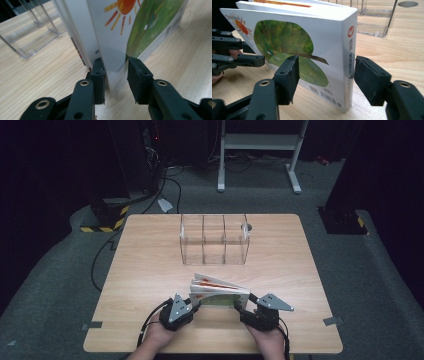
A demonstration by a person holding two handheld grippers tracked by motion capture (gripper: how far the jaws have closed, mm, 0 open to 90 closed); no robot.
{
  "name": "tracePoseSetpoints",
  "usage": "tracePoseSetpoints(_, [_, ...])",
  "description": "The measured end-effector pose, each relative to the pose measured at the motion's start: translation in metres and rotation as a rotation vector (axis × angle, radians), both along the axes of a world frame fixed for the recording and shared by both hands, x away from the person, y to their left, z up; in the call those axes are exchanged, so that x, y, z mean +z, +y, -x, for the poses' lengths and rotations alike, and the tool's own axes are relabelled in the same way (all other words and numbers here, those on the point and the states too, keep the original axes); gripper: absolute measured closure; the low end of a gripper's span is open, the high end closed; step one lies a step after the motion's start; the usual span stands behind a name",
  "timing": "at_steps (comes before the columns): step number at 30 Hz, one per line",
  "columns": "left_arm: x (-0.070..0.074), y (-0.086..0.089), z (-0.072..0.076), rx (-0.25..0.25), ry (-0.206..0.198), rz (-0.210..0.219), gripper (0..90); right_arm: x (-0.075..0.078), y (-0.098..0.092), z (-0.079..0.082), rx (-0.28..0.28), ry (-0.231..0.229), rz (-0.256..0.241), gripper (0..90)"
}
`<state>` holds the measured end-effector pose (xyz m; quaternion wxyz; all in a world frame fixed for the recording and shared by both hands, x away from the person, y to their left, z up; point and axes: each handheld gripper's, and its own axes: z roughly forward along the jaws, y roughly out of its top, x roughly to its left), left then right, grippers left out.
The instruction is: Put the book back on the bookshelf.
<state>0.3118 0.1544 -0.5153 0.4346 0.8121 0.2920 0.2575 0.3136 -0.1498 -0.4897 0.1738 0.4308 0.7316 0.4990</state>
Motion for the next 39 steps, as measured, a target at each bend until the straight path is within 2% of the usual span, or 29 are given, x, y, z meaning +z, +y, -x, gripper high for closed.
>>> tracePoseSetpoints(8, [0.002, 0.009, -0.003, 0.035, 0.014, 0.046, 50.4, 0.001, -0.003, -0.005, 0.035, 0.0, -0.019, 29.9])
tracePoseSetpoints(10, [0.001, 0.011, -0.004, 0.043, 0.019, 0.043, 48.4, 0.002, -0.003, -0.006, 0.039, -0.004, -0.016, 28.5])
tracePoseSetpoints(16, [-0.001, 0.012, -0.003, 0.052, 0.034, 0.039, 44.9, 0.004, -0.002, -0.011, 0.056, -0.007, -0.009, 26.7])
tracePoseSetpoints(20, [-0.003, 0.014, -0.001, 0.059, 0.062, 0.076, 44.0, 0.007, 0.0, -0.014, 0.074, -0.023, -0.002, 27.6])
tracePoseSetpoints(22, [-0.004, 0.014, 0.0, 0.06, 0.064, 0.081, 43.8, 0.008, 0.0, -0.014, 0.085, -0.027, -0.013, 27.5])
tracePoseSetpoints(26, [-0.004, 0.014, 0.0, 0.078, 0.066, 0.093, 43.4, 0.008, 0.001, -0.016, 0.106, -0.037, -0.003, 28.0])
tracePoseSetpoints(28, [-0.004, 0.016, 0.0, 0.081, 0.068, 0.088, 43.0, 0.008, 0.001, -0.017, 0.111, -0.041, -0.011, 30.8])
tracePoseSetpoints(33, [0.0, 0.024, 0.002, 0.089, 0.048, 0.089, 42.5, 0.009, 0.003, -0.015, 0.115, -0.077, 0.014, 42.1])
tracePoseSetpoints(36, [0.003, 0.031, 0.001, 0.111, 0.037, 0.09, 42.3, 0.008, 0.002, -0.012, 0.116, -0.096, 0.003, 50.5])
tracePoseSetpoints(39, [0.003, 0.039, 0.001, 0.137, 0.043, 0.07, 42.3, 0.007, 0.002, -0.009, 0.135, -0.111, -0.001, 58.7])
